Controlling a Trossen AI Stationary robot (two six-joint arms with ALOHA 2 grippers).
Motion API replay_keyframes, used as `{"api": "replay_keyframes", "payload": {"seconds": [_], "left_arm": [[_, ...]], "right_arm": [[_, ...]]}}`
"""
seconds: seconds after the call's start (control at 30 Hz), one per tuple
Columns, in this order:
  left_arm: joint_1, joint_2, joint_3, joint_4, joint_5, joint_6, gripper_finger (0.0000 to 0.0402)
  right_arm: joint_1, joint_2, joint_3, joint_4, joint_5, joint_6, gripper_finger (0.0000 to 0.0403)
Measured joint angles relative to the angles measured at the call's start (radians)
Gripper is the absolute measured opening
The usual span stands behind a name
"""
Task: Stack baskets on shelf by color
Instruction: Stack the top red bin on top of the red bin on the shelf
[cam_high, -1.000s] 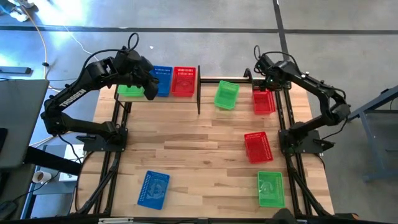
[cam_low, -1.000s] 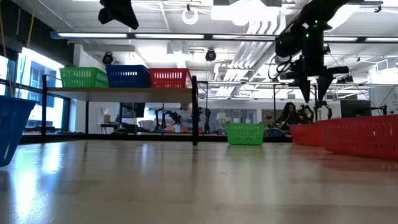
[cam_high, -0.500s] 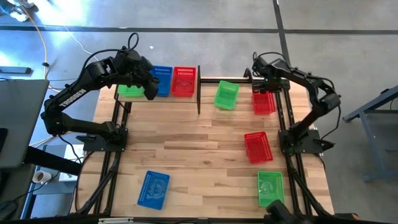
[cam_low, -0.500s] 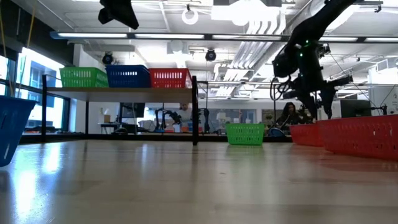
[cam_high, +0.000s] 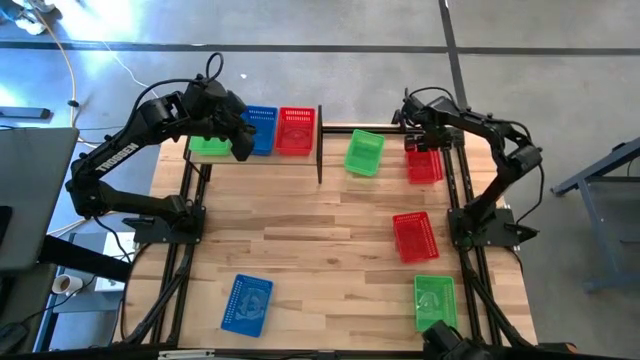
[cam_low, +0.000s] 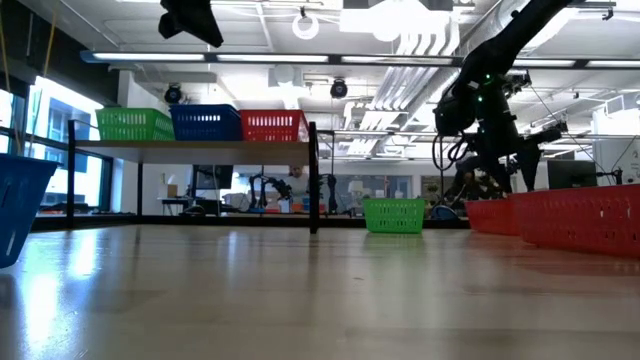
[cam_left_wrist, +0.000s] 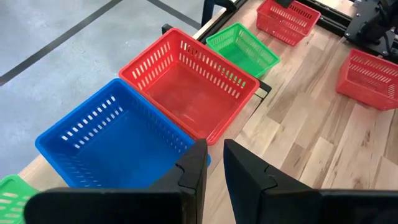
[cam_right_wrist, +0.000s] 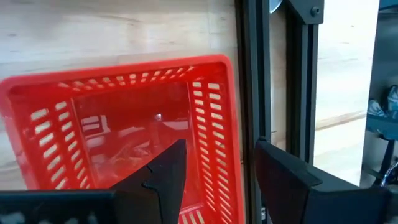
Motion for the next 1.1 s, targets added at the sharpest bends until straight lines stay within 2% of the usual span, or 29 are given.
{"api": "replay_keyframes", "payload": {"seconds": [0.43, 1.1], "left_arm": [[0.0, 0.0, 0.0, -0.001, 0.004, 0.0, 0.0044], [0.0, 0.0, 0.0, -0.001, 0.005, 0.017, 0.0044]], "right_arm": [[0.0, 0.103, -0.001, 0.001, 0.017, 0.087, 0.0172], [0.002, 0.158, 0.0, -0.012, 0.042, 0.11, 0.0172]]}}
